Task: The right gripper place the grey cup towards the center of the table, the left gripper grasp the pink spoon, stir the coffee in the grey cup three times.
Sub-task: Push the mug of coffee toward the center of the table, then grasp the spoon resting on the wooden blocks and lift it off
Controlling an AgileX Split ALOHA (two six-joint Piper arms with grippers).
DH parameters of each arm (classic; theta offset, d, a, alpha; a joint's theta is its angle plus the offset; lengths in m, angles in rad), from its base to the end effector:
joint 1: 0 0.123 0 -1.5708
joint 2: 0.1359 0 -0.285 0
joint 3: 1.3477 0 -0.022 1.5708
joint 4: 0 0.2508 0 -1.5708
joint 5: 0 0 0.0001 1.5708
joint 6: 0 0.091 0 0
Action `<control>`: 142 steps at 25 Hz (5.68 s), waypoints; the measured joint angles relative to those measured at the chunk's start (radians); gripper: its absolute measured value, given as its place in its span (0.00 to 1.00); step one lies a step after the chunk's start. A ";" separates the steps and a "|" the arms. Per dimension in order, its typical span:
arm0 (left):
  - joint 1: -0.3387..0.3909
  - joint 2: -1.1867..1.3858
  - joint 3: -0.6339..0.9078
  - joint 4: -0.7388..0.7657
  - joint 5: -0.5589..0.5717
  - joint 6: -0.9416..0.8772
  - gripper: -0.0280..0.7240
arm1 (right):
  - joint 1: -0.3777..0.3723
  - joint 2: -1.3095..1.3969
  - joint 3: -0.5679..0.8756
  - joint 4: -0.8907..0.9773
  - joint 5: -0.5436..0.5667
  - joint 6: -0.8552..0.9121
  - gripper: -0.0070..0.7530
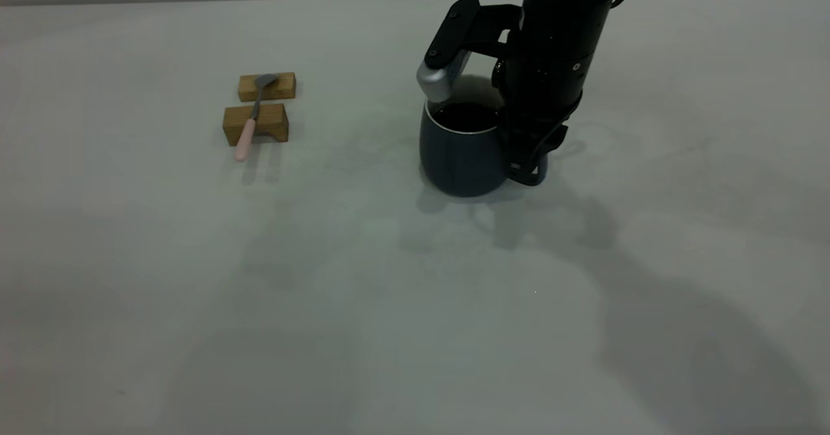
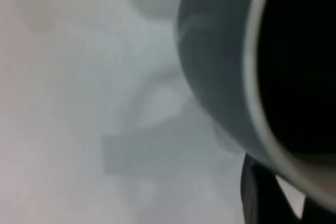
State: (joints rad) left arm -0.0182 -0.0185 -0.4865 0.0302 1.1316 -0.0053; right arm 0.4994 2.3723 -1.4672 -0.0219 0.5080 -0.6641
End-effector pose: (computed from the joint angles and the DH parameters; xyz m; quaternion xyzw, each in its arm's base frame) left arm -0.0092 0.0027 0.2678 0.0045 0.8698 0.0093 0.4932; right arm 0.3861 0.2095 0.0354 -0.5527 0.8243 -0.0165 0.1212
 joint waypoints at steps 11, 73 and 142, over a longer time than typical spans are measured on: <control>0.000 0.000 0.000 0.000 0.000 0.005 0.60 | -0.002 -0.110 0.000 0.035 0.175 0.139 0.96; 0.000 0.000 0.000 0.000 0.000 0.005 0.60 | -0.427 -2.352 0.998 0.010 0.618 0.652 0.82; -0.244 2.344 -0.839 -0.005 -0.806 -0.297 0.92 | -0.427 -2.353 0.998 0.010 0.620 0.653 0.32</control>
State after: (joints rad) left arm -0.2624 2.3253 -1.3259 0.0249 0.3261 -0.3026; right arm 0.0726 0.0191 -0.4689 -0.0119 1.1280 -0.0110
